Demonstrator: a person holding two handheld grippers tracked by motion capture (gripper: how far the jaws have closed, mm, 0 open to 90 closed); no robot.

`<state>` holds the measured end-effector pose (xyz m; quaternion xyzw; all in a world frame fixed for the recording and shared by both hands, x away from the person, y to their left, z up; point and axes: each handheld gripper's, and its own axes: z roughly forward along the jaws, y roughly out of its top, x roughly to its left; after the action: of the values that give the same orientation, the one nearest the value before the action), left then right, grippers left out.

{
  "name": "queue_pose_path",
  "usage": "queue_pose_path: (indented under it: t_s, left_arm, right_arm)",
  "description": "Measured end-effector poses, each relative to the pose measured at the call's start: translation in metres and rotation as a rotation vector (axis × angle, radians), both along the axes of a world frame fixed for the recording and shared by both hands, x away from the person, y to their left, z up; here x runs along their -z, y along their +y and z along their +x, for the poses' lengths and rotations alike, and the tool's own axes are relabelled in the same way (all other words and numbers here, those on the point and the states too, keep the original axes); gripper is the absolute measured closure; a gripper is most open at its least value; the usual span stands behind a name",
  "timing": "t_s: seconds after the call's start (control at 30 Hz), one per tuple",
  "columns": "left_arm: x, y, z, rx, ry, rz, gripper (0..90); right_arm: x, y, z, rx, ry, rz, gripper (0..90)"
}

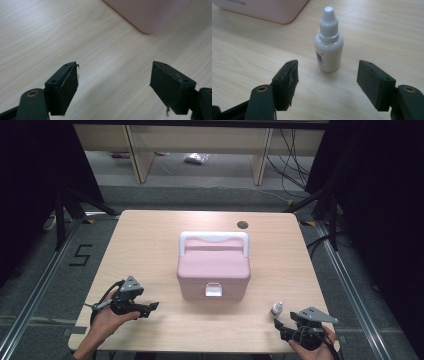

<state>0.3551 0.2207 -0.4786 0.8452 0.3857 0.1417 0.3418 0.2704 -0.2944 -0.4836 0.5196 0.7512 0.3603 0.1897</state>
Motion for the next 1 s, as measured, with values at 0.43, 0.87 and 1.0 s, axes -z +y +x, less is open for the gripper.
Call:
queue_pose_path:
  t_s: [0.43,0.87,1.0]
  left_arm:
    - [-0.035,-0.017,0.020,0.081,-0.008,-0.029,21.0]
    - [-0.076,-0.031,0.053,0.137,-0.028,-0.054,20.4]
    - [-0.090,-0.033,0.063,0.152,-0.018,-0.066,20.4]
  right_arm:
    - [0.000,0.004,-0.008,0.010,0.005,0.021,34.9]
    - [-0.002,0.005,-0.012,-0.004,0.000,0.039,35.4]
    - [-0.003,0.003,-0.012,-0.023,-0.018,0.014,35.6]
